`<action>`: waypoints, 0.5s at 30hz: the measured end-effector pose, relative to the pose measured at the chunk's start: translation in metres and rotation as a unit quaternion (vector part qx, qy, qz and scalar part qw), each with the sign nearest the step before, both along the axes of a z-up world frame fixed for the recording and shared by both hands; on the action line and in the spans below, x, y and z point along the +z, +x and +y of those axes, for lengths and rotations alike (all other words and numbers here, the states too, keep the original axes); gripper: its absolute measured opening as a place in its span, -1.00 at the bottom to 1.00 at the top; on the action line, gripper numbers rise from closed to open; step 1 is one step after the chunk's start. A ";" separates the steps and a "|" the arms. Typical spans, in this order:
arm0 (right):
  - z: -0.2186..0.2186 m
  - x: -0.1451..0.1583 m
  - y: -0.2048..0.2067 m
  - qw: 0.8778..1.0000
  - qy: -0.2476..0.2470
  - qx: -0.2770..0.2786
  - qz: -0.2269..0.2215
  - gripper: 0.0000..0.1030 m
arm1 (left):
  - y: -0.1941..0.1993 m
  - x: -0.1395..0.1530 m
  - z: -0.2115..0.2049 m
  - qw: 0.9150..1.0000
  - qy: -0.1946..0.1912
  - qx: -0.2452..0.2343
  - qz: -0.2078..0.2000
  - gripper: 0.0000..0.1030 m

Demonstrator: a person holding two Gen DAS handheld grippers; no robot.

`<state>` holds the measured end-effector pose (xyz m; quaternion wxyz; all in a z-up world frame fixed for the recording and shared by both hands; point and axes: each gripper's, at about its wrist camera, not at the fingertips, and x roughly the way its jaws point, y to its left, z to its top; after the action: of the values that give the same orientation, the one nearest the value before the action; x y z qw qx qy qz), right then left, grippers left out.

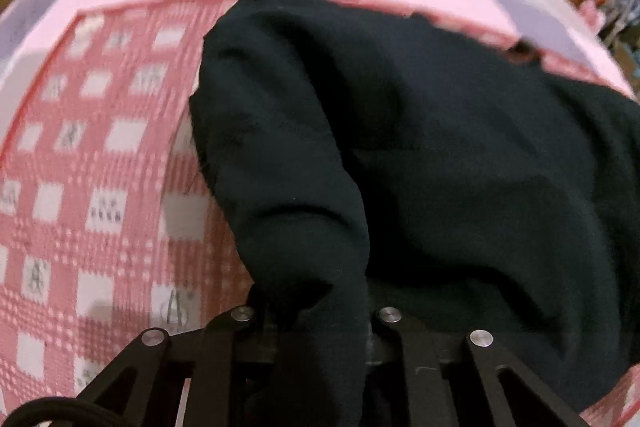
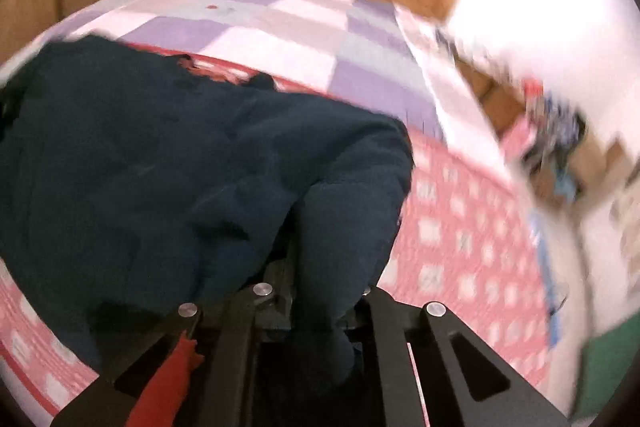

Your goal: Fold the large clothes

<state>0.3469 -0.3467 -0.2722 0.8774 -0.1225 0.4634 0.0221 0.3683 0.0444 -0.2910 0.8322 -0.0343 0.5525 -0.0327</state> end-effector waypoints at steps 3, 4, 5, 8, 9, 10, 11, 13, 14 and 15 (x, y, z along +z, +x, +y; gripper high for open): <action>-0.043 -0.012 0.001 0.994 0.085 -0.060 0.028 -0.55 | 0.004 -0.017 0.006 1.000 -0.003 0.002 0.016 -0.57; -0.059 -0.015 -0.001 0.990 0.113 -0.078 0.035 -0.31 | 0.004 -0.020 0.007 1.000 -0.002 0.000 0.015 -0.49; -0.068 -0.019 -0.003 0.988 0.119 -0.086 0.039 -0.11 | 0.005 -0.022 0.009 1.000 -0.002 -0.001 0.016 -0.38; -0.091 -0.029 -0.004 0.986 0.126 -0.093 0.051 0.54 | 0.008 -0.027 0.019 1.000 -0.009 0.004 0.018 -0.07; -0.097 -0.033 0.000 0.985 0.126 -0.097 0.059 0.59 | 0.011 -0.028 0.024 1.000 -0.015 0.010 0.019 -0.03; -0.101 -0.036 0.003 0.985 0.129 -0.097 0.067 0.62 | 0.015 -0.028 0.030 1.000 -0.018 0.016 0.018 0.08; -0.106 -0.041 0.006 0.984 0.136 -0.092 0.073 0.64 | 0.017 -0.027 0.033 0.999 -0.018 0.021 0.017 0.18; -0.111 -0.051 0.023 0.981 0.151 -0.085 0.090 0.73 | 0.029 -0.027 0.043 0.999 -0.026 0.033 0.015 0.37; -0.113 -0.057 0.031 0.979 0.158 -0.085 0.098 0.76 | 0.037 -0.031 0.049 0.999 -0.029 0.039 0.023 0.56; -0.117 -0.062 0.038 0.977 0.165 -0.090 0.106 0.85 | 0.044 -0.037 0.051 0.998 -0.029 0.039 0.036 0.62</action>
<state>0.3849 -0.4640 -0.3341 0.8301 0.0688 0.5525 0.0322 0.4124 0.0951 -0.3279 0.8108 -0.0814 0.5794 -0.0149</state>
